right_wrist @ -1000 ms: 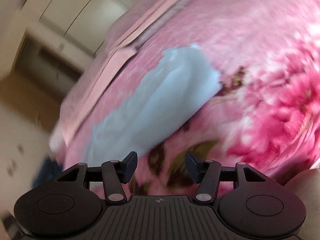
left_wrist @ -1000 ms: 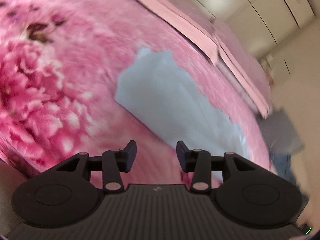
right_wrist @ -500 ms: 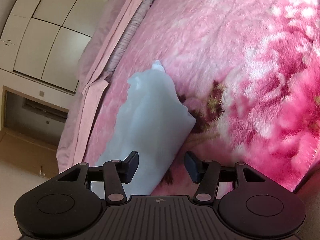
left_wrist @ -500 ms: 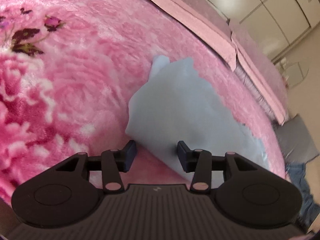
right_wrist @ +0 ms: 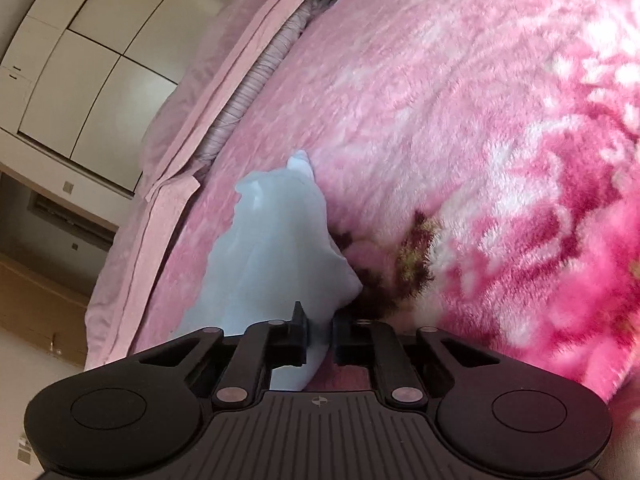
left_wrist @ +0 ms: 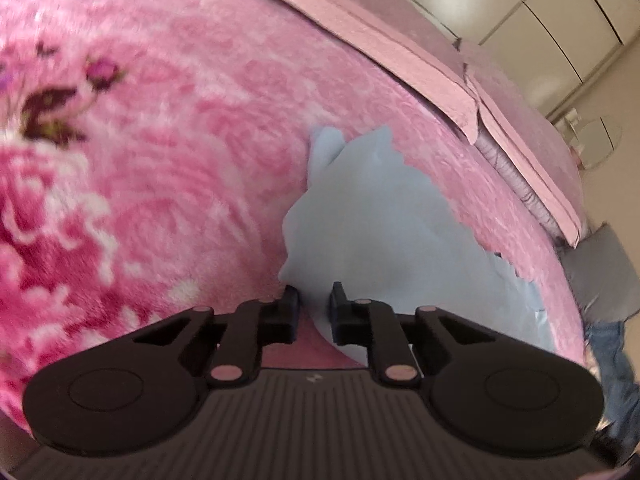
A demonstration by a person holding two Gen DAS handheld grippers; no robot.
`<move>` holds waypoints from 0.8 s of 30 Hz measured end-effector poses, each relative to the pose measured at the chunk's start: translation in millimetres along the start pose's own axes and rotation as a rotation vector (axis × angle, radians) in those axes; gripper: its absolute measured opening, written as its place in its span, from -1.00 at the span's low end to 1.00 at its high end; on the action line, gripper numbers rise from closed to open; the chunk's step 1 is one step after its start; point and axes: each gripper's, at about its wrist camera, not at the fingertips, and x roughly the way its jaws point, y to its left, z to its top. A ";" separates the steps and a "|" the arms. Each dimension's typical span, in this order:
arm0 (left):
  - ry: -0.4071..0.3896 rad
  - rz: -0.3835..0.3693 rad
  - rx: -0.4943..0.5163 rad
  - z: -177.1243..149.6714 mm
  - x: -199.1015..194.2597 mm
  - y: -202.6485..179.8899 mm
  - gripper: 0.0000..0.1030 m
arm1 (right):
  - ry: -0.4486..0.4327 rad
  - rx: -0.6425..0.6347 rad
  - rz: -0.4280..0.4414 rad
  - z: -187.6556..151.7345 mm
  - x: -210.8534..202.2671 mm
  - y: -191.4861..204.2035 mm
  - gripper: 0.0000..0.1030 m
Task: Fold clothes
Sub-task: 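Grasp the sweatshirt end with both grippers, then lift the sweatshirt end and fold it over the bundle with both grippers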
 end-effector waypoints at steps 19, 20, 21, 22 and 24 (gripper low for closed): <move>-0.024 0.109 0.235 -18.4 -78.2 -5.4 -0.76 | 0.043 0.070 0.057 -4.4 -41.3 -26.8 -0.50; -0.044 0.120 0.251 -16.5 -84.7 -6.7 -0.76 | 0.040 0.078 0.057 -5.6 -40.4 -27.3 -0.49; -0.049 0.079 0.244 -14.0 -86.3 -8.0 -0.76 | 0.036 0.088 0.060 -7.0 -38.0 -27.7 -0.49; -0.052 0.040 0.237 -11.6 -87.5 -9.5 -0.76 | 0.031 0.098 0.063 -8.4 -35.5 -27.9 -0.49; -0.036 -0.026 0.241 -10.0 -77.8 -17.2 -0.76 | 0.013 0.111 0.069 -10.7 -30.1 -25.0 -0.47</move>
